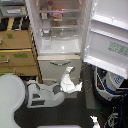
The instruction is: Opening the fridge
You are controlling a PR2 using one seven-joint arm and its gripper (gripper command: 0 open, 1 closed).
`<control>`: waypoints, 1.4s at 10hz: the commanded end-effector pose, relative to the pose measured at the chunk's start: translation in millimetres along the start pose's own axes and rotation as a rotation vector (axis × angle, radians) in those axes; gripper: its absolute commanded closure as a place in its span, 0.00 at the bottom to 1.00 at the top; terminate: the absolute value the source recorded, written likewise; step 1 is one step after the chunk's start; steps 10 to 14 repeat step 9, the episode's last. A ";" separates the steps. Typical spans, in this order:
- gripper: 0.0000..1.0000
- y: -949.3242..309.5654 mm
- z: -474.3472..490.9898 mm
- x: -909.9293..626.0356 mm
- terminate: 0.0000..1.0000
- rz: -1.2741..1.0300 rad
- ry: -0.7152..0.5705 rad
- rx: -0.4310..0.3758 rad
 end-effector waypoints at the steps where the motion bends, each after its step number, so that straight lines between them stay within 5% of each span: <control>1: 0.00 242.5 -195.6 -405.0 0.00 -0.086 0.005 0.039; 8: 0.00 242.6 -168.0 -484.8 0.00 0.180 0.100 0.055; 9: 0.00 241.1 -168.3 -480.3 1.00 0.202 0.096 0.062; 14: 0.00 241.1 -168.3 -480.3 1.00 0.202 0.096 0.062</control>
